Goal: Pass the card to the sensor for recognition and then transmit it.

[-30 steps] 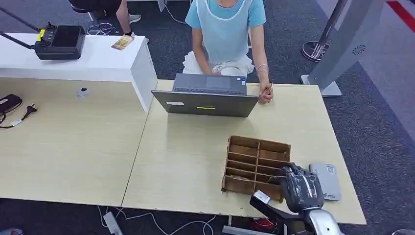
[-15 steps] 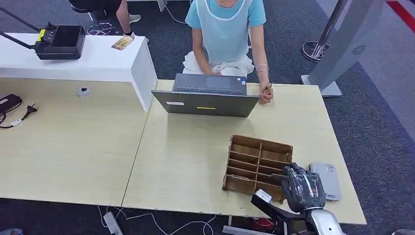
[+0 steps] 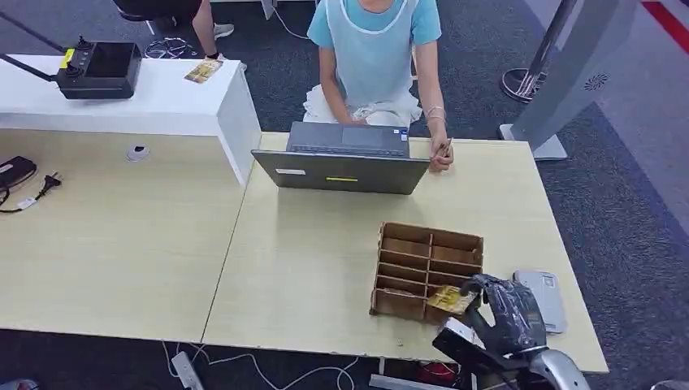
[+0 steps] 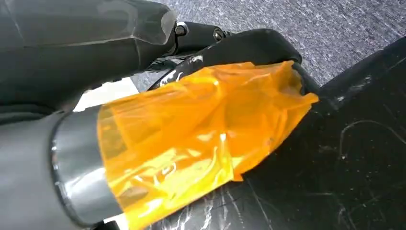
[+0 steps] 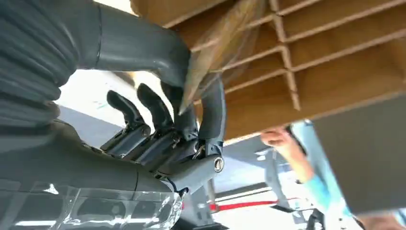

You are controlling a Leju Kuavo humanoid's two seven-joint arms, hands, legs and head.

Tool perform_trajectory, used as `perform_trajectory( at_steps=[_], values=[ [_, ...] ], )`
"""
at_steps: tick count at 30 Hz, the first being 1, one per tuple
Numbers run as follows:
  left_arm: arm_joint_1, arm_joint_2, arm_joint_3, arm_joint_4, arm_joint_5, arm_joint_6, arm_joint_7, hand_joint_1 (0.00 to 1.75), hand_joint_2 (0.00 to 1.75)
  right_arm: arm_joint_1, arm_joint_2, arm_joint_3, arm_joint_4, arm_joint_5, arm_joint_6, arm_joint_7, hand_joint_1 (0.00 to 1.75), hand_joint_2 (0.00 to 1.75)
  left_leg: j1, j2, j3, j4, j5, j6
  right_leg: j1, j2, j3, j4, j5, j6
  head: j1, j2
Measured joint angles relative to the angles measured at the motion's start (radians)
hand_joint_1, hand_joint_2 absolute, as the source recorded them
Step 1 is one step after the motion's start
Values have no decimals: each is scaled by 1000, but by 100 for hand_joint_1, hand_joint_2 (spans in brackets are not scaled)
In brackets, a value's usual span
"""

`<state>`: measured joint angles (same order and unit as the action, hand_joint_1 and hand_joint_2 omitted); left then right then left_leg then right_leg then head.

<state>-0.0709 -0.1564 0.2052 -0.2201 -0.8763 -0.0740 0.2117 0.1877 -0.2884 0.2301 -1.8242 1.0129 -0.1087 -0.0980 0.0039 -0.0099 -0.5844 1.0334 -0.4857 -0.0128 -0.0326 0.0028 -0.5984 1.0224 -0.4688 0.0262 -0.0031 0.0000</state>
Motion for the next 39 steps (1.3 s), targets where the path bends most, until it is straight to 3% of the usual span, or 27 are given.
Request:
perform_trajectory(
  at_steps=[10,16,21,30,35,39],
  values=[
    [2,1,0,0,0,0,-13,0,0,2,-6,-39,-53,-115,21,-111,175,175,0,0,0,0,0,0,0,0,0,0,0,0,0,0],
    [2,2,-14,0,0,-1,-22,0,0,-79,-6,-40,-53,-140,35,-160,175,175,0,0,-1,0,0,0,0,0,0,0,0,0,0,0],
    [2,3,-36,0,0,-3,-33,0,0,-228,-6,-23,-29,-167,53,-174,175,175,0,0,0,0,2,0,0,1,0,0,1,0,0,0],
    [0,8,-78,0,0,-9,-51,0,0,-570,-2,53,81,-229,117,-137,175,175,0,-1,-1,0,4,0,0,0,0,1,2,0,0,0],
    [-3,10,-100,0,0,-13,-52,0,0,-732,35,78,153,-275,161,-111,175,175,0,-1,-1,0,4,-1,0,0,0,1,2,0,0,0],
    [-5,11,-119,0,0,-16,-55,0,0,-877,84,106,240,-283,199,-46,175,175,0,-2,-1,0,5,0,0,0,0,2,2,0,0,0]
  ],
)
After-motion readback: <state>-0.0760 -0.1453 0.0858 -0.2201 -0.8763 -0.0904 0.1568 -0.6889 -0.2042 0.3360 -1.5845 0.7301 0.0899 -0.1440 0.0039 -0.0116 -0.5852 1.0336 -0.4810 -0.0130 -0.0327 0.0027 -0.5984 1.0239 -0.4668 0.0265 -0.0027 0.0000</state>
